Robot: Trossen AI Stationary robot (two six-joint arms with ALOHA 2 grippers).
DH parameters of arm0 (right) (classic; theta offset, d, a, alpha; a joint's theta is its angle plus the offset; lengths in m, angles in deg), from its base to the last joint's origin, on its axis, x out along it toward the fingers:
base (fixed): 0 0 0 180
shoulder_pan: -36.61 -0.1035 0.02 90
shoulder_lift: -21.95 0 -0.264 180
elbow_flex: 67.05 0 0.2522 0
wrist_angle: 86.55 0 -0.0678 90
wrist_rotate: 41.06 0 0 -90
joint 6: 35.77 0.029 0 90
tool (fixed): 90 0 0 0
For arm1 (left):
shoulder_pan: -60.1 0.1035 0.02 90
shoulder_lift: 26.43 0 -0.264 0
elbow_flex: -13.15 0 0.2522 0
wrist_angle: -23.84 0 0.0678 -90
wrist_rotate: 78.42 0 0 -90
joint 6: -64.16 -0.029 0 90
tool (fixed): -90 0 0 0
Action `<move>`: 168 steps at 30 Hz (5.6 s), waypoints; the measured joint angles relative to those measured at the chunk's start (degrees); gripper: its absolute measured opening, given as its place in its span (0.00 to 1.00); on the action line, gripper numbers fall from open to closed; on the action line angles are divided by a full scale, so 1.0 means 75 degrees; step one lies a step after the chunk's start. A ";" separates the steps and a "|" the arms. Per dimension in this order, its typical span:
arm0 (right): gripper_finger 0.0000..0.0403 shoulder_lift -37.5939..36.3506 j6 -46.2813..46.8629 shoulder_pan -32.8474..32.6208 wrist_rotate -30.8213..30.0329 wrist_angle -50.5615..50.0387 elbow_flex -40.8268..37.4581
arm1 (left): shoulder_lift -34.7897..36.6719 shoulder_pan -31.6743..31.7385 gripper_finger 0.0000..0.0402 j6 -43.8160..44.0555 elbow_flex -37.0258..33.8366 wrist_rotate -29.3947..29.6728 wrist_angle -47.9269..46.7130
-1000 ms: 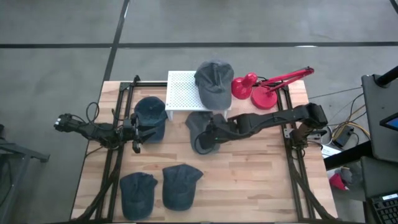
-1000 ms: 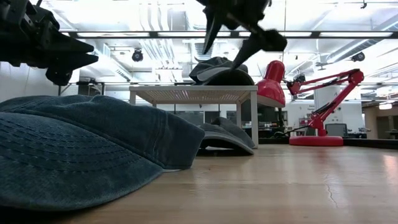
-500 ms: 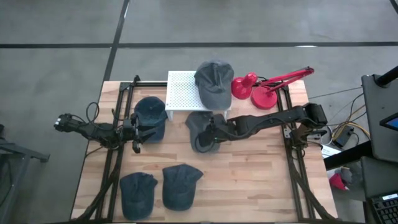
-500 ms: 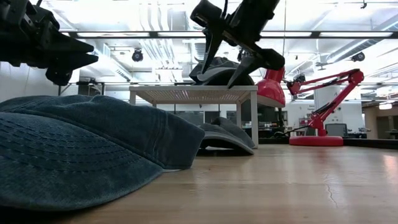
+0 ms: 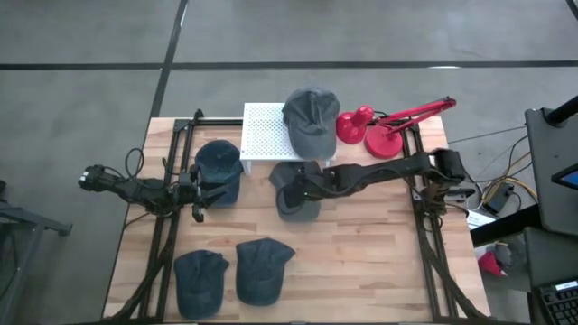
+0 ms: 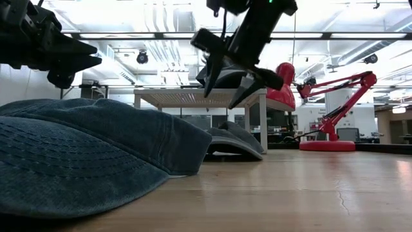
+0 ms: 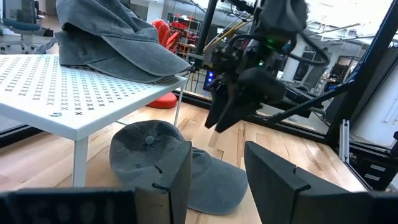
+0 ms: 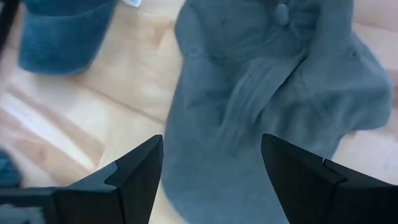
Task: Pick & Place hat
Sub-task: Stack the gray cap on top of the gray caps on the shelf
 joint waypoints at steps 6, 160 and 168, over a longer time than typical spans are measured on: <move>0.65 0.0259 -0.0200 0.0218 0.0020 0.0083 0.0003 | -0.0002 -0.0001 0.37 -0.0001 0.0000 -0.0002 0.0001; 0.02 -0.0991 -0.2521 0.1215 -0.5564 -0.1288 0.1884 | -0.0034 0.0000 0.37 0.0003 -0.0009 0.0000 0.0005; 0.03 -0.0825 -0.2454 0.1250 -0.5412 -0.1353 0.1883 | -0.0034 0.0002 0.37 0.0003 -0.0009 0.0000 0.0005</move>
